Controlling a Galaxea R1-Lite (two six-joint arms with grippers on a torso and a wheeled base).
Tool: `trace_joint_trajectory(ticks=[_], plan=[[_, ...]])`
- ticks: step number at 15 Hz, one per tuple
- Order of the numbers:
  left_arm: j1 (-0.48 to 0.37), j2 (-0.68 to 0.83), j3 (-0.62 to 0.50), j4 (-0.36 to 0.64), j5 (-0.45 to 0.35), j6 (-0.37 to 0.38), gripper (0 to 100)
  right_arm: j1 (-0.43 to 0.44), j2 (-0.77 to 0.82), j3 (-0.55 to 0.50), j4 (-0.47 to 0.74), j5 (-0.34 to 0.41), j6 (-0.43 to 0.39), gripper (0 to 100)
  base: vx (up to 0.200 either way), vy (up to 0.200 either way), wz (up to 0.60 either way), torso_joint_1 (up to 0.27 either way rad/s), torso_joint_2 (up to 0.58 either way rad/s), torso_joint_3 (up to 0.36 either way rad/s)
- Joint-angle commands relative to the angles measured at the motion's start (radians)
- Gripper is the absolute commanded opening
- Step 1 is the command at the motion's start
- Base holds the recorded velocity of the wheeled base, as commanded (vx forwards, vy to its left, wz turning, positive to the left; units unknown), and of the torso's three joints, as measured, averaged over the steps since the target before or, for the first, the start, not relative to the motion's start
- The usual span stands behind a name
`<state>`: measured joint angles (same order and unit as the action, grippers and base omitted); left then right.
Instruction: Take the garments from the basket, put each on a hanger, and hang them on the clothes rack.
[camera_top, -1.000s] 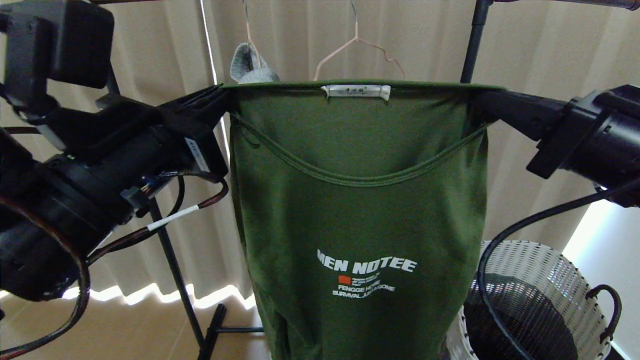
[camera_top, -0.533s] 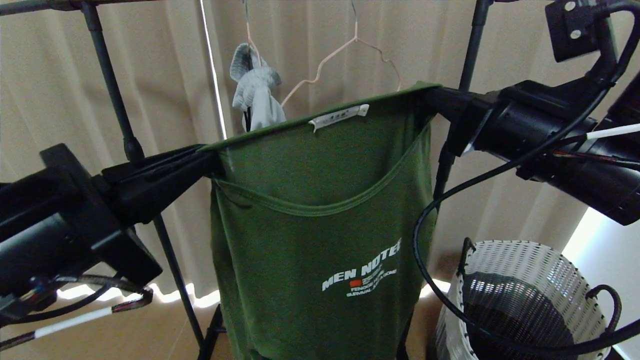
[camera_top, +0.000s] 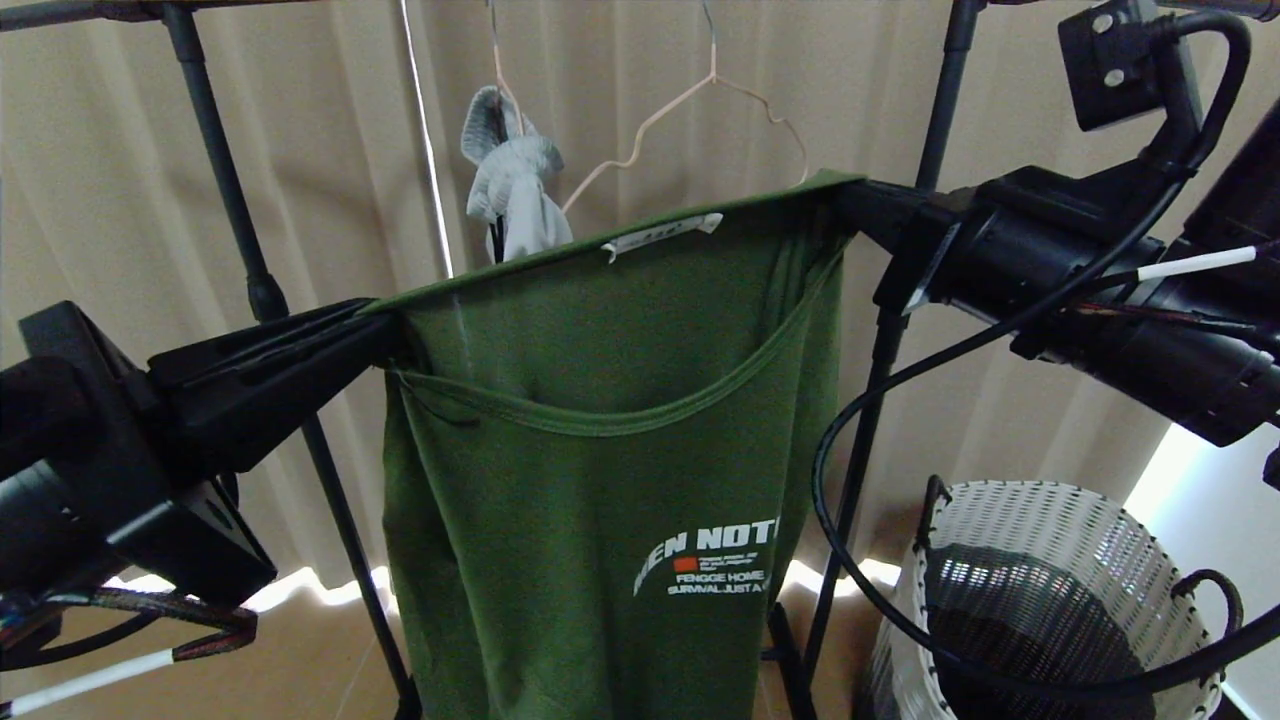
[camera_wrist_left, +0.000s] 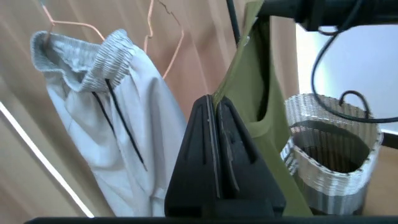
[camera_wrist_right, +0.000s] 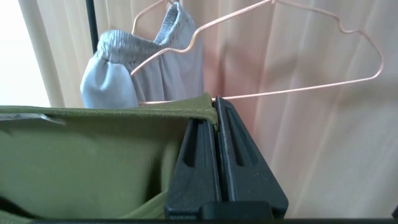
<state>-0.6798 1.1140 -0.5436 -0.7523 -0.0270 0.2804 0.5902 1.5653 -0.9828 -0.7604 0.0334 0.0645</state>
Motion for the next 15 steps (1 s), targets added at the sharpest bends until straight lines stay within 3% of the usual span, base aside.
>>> trace_joint_trajectory(ticks=[1,3,5,9,12,15], plan=[[0.040,0.056,-0.027,-0.001,0.010,0.040,0,0.000,-0.045,0.001,0.006,0.000,-0.002,0,0.000,0.000,0.00,0.000,0.00,0.000],[0.077,0.115,-0.081,-0.002,0.042,0.085,0,0.000,-0.076,0.003,0.012,0.000,-0.002,0,0.000,0.000,0.00,0.000,0.00,0.000],[0.085,0.205,-0.136,-0.019,0.141,0.132,0,0.000,-0.122,0.009,0.033,0.002,-0.002,0,0.000,0.000,0.00,0.000,0.00,0.000],[0.083,0.309,-0.211,-0.110,0.282,0.132,0,0.007,-0.223,0.078,0.087,0.006,0.000,0,0.000,0.000,0.00,0.000,0.00,0.000],[0.083,0.343,-0.240,-0.160,0.323,0.128,0,0.028,-0.272,0.154,0.087,0.026,0.000,0,0.000,0.000,0.00,0.000,0.00,0.000],[0.062,0.403,-0.237,-0.291,0.406,0.123,0,0.028,-0.291,0.205,0.089,0.082,-0.002,0,0.000,0.000,0.00,0.000,0.00,0.000]])
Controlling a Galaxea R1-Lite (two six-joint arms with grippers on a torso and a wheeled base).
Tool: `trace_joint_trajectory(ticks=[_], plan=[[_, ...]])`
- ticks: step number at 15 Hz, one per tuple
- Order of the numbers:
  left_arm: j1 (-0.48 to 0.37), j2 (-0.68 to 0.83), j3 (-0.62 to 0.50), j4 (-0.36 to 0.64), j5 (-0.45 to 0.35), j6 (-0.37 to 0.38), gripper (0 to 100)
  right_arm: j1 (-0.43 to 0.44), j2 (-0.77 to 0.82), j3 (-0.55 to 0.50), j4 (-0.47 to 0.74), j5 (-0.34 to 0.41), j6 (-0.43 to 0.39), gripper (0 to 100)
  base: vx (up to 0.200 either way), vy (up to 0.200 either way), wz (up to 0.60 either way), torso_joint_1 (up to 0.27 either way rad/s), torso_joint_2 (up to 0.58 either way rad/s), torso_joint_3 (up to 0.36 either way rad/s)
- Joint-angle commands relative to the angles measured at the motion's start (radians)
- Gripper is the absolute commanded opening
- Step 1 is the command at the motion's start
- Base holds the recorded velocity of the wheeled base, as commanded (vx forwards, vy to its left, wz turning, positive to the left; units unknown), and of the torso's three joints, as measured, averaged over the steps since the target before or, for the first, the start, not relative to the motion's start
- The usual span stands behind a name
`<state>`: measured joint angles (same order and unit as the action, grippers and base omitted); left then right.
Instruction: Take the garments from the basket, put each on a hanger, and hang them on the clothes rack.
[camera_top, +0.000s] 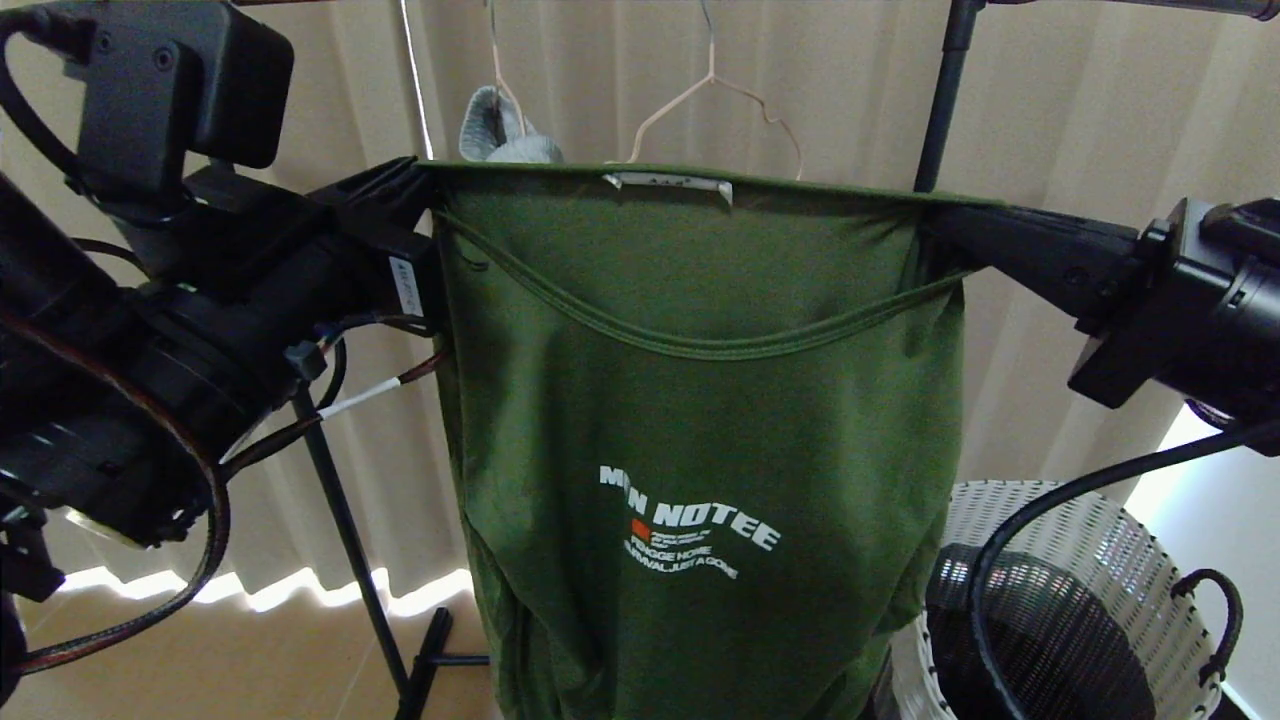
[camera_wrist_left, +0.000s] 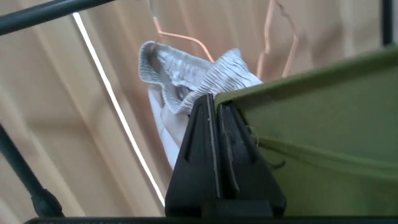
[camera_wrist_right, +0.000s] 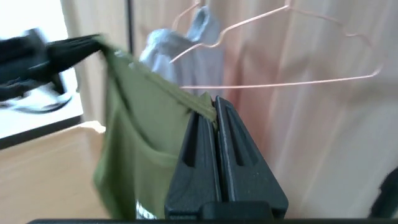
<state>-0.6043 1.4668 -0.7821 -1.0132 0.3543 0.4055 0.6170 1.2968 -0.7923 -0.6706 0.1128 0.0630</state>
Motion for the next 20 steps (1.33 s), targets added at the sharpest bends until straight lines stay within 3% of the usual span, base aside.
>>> trace_joint_trajectory(ticks=[1,5,6,14,15,16,18,20], plan=[[-0.023,0.058,0.000,-0.058,0.028,-0.001,0,0.004,-0.021,0.015,0.013,0.004,0.000,0,0.000,0.000,0.00,0.000,0.00,0.000],[-0.058,0.053,-0.003,-0.067,0.028,-0.008,0,0.058,-0.044,0.047,0.088,0.004,0.000,0,0.000,0.000,0.00,0.000,0.00,0.000],[-0.063,0.053,-0.003,-0.081,0.028,-0.019,0,0.067,-0.045,0.064,0.086,0.004,0.000,100,0.000,0.000,0.00,0.000,0.00,0.000],[-0.075,-0.023,0.075,-0.159,0.005,-0.044,0,0.075,-0.136,0.251,0.091,0.031,-0.012,100,0.000,0.000,0.00,0.000,0.00,0.000],[-0.085,-0.080,0.121,-0.159,-0.023,-0.080,0,0.029,-0.133,0.271,0.097,0.025,-0.066,100,0.000,0.000,0.00,0.000,0.00,0.000],[-0.085,-0.151,0.182,-0.159,-0.084,-0.113,0,-0.066,-0.133,0.292,0.129,0.007,-0.181,100,0.000,0.000,0.00,0.000,0.00,0.000],[-0.071,-0.238,0.259,-0.157,-0.159,-0.117,0,-0.141,-0.139,0.317,0.160,-0.082,-0.279,100,0.000,0.000,0.00,0.000,0.00,0.000],[-0.019,-0.270,0.310,-0.153,-0.166,-0.116,0,-0.148,-0.139,0.331,0.151,-0.202,-0.288,100,0.000,0.000,0.00,0.000,0.00,0.000]])
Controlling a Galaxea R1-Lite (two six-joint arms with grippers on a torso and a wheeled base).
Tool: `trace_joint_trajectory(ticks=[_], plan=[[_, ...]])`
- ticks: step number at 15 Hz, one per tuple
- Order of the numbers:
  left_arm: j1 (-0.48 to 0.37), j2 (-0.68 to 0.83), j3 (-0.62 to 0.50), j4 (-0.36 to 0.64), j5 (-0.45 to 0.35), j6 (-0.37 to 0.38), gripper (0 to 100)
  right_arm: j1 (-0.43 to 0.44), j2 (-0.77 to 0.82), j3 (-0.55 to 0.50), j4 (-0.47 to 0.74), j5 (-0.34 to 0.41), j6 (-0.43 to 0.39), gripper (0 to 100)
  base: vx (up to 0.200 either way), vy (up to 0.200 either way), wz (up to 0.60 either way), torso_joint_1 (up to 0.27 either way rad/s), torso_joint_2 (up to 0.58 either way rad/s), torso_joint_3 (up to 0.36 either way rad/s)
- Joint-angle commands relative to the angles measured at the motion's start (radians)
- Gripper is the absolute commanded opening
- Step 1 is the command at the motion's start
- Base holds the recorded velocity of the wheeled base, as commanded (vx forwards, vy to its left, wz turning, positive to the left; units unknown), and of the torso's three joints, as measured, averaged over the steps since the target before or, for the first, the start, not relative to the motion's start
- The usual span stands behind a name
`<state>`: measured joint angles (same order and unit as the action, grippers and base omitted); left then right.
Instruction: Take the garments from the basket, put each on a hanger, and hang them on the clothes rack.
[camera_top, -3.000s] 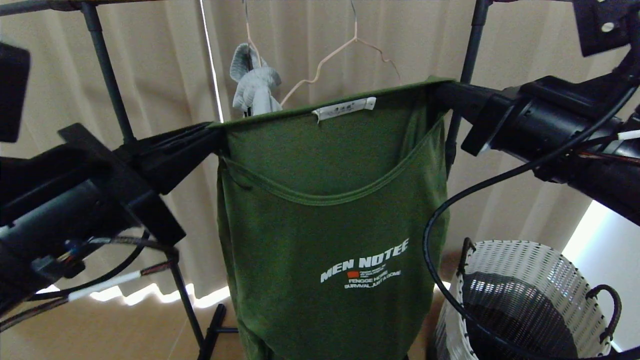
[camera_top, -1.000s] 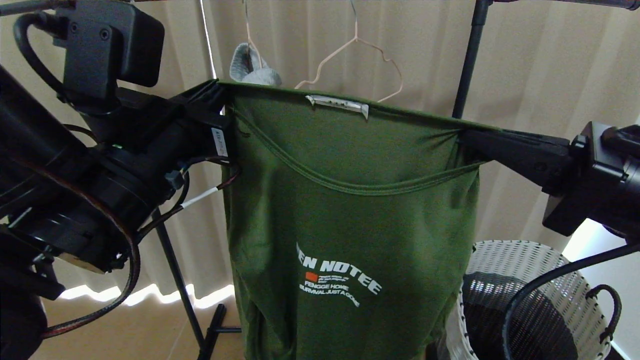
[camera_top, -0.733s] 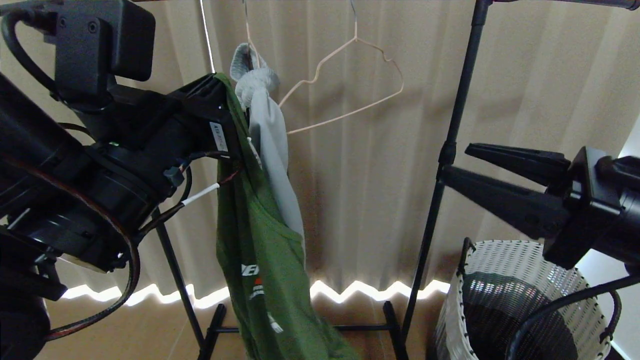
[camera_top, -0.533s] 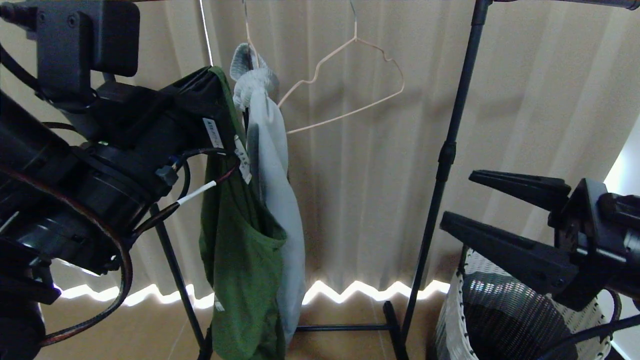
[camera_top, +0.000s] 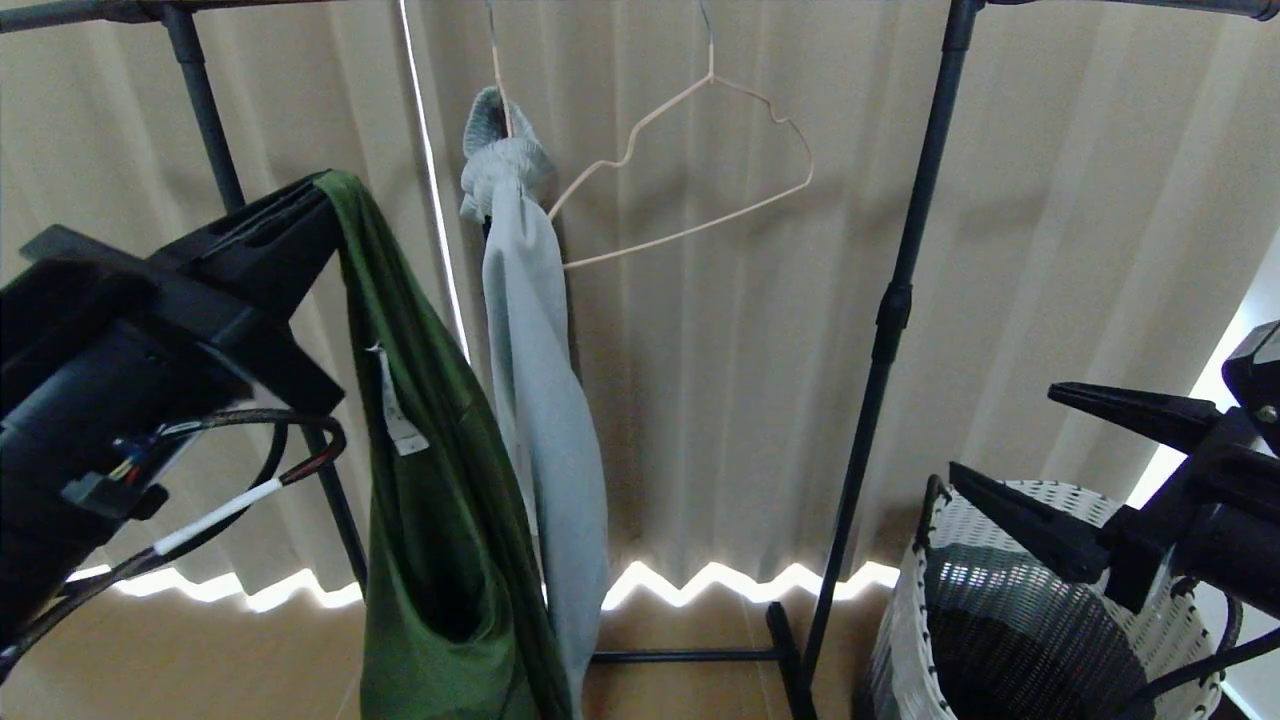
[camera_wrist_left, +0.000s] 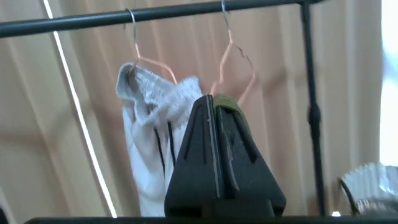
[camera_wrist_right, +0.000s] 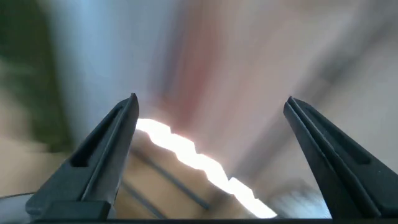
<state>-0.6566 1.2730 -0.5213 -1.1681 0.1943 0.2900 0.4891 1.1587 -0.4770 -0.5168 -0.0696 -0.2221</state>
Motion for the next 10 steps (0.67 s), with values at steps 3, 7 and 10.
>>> trace_joint_trajectory(ticks=[3,7,10], plan=[[0.135,-0.080,0.087,0.004,-0.006,0.008,0,-0.023,-0.024,0.018,-0.003,-0.102,-0.010,100,0.000,0.000,0.00,0.000,0.00,0.000],[0.244,-0.075,0.115,0.004,-0.006,0.018,0,-0.112,-0.033,0.026,-0.005,-0.104,-0.010,100,0.000,0.000,0.00,0.000,0.00,0.000],[0.282,-0.073,0.136,0.008,-0.009,0.021,0,-0.219,-0.042,0.078,-0.042,-0.104,-0.011,100,0.000,0.000,0.00,0.000,0.00,0.000]])
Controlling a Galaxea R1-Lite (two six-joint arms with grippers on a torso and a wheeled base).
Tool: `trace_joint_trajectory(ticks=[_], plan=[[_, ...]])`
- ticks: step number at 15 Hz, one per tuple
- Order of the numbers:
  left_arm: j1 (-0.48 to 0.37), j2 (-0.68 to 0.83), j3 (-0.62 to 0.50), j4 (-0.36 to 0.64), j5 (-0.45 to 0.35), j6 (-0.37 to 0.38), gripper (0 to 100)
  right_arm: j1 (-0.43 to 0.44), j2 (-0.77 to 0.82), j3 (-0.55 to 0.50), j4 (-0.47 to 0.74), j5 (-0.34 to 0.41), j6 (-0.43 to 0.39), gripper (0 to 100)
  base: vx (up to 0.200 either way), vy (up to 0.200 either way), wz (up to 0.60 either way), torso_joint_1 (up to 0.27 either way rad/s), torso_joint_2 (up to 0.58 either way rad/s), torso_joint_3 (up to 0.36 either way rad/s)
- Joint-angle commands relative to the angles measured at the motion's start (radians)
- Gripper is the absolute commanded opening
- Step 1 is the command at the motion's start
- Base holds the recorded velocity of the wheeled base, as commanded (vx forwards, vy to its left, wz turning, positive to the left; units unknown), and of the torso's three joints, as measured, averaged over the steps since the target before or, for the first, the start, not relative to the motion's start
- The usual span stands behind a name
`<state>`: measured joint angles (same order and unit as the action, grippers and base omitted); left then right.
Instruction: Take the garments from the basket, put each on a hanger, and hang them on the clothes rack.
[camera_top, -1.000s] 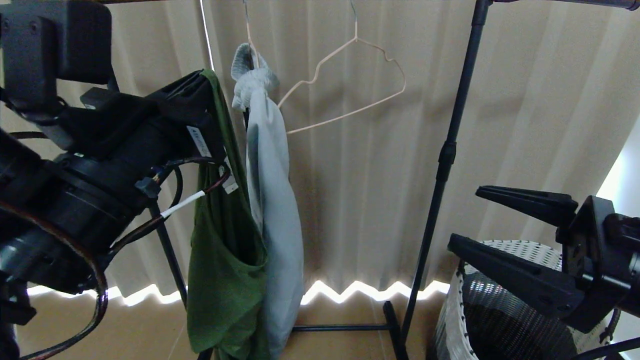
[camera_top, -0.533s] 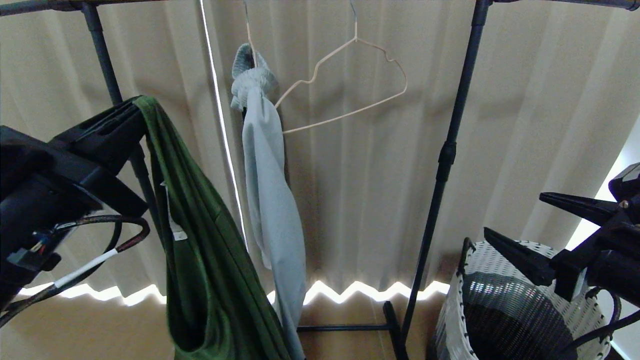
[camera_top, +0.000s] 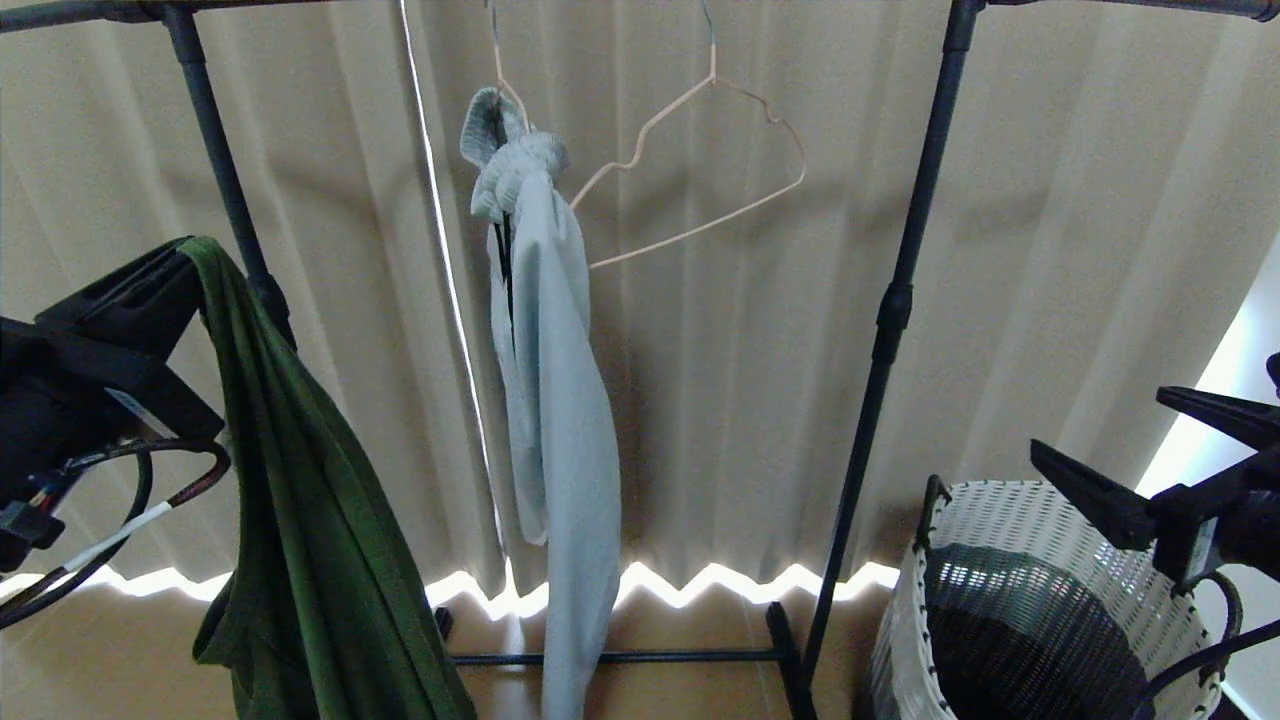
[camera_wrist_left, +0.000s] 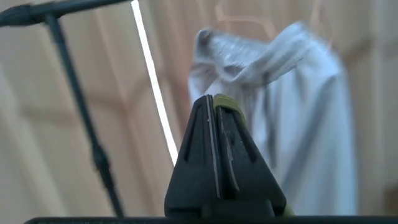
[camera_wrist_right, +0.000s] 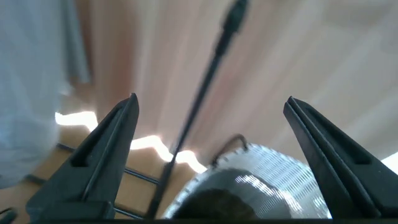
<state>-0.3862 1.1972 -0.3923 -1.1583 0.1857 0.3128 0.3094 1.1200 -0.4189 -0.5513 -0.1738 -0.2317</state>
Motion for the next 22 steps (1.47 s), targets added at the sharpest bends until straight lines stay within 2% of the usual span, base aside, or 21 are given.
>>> trace_joint_trajectory(ticks=[1,4,8,17,22], plan=[[0.015,0.004,0.009,0.014,0.000,0.017,0,-0.056,-0.003,0.026,-0.021,-0.001,-0.011,100,0.000,0.000,0.00,0.000,0.00,0.000],[0.049,-0.002,0.010,0.088,0.003,0.108,0,-0.082,-0.025,0.045,-0.026,-0.024,-0.041,100,0.000,0.000,0.00,0.000,0.00,0.000],[0.104,0.002,0.059,0.123,0.006,0.109,0,-0.084,-0.040,0.058,-0.027,-0.027,-0.041,100,0.000,0.000,0.00,0.000,0.00,0.000],[0.110,0.038,0.110,0.138,0.004,0.111,0,-0.087,-0.037,0.048,-0.029,-0.027,-0.040,100,0.000,0.000,0.00,0.005,-0.01,-0.002],[0.110,0.041,0.116,0.137,0.004,0.144,0,-0.087,-0.040,0.046,-0.029,-0.026,-0.038,100,0.000,0.000,0.00,0.163,-0.23,-0.234]])
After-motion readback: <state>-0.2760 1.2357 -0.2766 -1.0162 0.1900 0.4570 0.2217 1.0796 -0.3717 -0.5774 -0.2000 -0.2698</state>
